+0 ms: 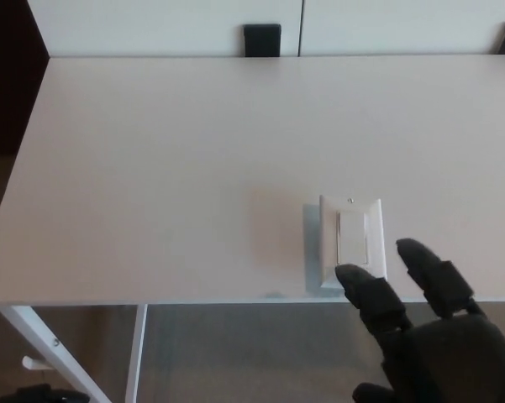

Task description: The robot walk towards a table in front and then clicks the light switch button using the right hand's index finger

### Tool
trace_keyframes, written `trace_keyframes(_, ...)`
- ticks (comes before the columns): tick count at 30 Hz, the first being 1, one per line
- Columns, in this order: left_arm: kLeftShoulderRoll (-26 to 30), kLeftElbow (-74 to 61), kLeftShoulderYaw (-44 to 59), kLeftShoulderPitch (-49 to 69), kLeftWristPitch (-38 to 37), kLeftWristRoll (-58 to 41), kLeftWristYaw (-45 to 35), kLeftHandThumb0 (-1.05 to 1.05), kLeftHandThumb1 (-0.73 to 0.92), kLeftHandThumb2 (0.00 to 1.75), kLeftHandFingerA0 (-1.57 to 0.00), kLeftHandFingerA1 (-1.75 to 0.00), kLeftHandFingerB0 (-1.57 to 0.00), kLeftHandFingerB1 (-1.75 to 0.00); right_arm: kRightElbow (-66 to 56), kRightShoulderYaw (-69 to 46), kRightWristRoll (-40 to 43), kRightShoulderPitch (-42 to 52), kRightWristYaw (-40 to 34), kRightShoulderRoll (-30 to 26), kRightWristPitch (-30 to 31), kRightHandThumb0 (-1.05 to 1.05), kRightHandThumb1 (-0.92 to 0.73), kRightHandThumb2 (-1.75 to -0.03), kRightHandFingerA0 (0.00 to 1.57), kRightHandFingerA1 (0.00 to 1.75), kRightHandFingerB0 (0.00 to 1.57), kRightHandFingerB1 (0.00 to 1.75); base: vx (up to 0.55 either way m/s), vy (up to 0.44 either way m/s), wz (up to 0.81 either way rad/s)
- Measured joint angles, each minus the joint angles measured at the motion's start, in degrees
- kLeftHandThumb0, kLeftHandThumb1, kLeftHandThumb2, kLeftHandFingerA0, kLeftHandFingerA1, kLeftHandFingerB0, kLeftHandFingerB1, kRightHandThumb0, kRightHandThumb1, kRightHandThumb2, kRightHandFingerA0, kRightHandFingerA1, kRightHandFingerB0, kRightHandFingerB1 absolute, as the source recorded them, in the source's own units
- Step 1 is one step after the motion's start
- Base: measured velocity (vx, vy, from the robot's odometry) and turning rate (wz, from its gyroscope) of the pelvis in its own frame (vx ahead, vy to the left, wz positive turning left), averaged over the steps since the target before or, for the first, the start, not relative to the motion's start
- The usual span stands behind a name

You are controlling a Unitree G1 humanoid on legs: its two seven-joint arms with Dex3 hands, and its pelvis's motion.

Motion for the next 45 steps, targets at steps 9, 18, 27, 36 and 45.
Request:
trace_keyframes(9, 0.02, 0.89, -0.01, -0.26, -0.13, 0.13, -0.09, -0.23, 0.56, 0.56, -0.67, -0.45, -0.57, -0.41, -16.12, -4.61, 1.10, 20.35, -4.63, -6.78, -6.81, -0.71, -0.45, -0.82, 0.03, 0.29, 0.26, 0.45, 0.00, 0.000, 0.00)
trace_keyframes(18, 0.05, 1.31, -0.02, -0.18, -0.29, 0.29, -0.10, -0.26, 0.56, 0.56, -0.66, -0.44, -0.58, -0.40, -2.94, -13.67, 7.68, 27.52, -8.67, -9.60, -11.90, -0.61, -0.45, -0.74, 0.05, 0.38, 0.21, 0.40, 0.00, 0.000, 0.00)
trace_keyframes(27, -0.03, 1.33, -0.12, -0.14, -0.31, 0.36, -0.09, -0.25, 0.56, 0.57, -0.67, -0.45, -0.58, -0.40, 17.71, -16.75, 14.59, 17.14, -5.31, -9.18, -13.03, -0.35, -0.42, -0.98, 0.03, 0.51, 0.00, 0.46, 0.00, 0.000, 0.00)
trace_keyframes(36, -0.07, 1.19, -0.23, -0.29, -0.30, 0.36, -0.08, -0.25, 0.56, 0.57, -0.66, -0.44, -0.57, -0.40, 28.15, -20.19, 23.49, 11.12, -0.08, -7.63, -15.37, -0.34, -0.43, -0.98, 0.03, 0.52, 0.00, 0.46, 0.00, 0.000, 0.00)
trace_keyframes(45, -0.07, 1.07, -0.43, -0.29, -0.30, 0.47, -0.09, -0.25, 0.57, 0.57, -0.66, -0.45, -0.57, -0.40, 34.27, -22.27, 32.24, 8.36, 5.44, -6.23, -17.17, -0.61, -0.49, -0.78, 0.06, 0.41, 0.09, 0.38, 0.00, 0.000, 0.00)
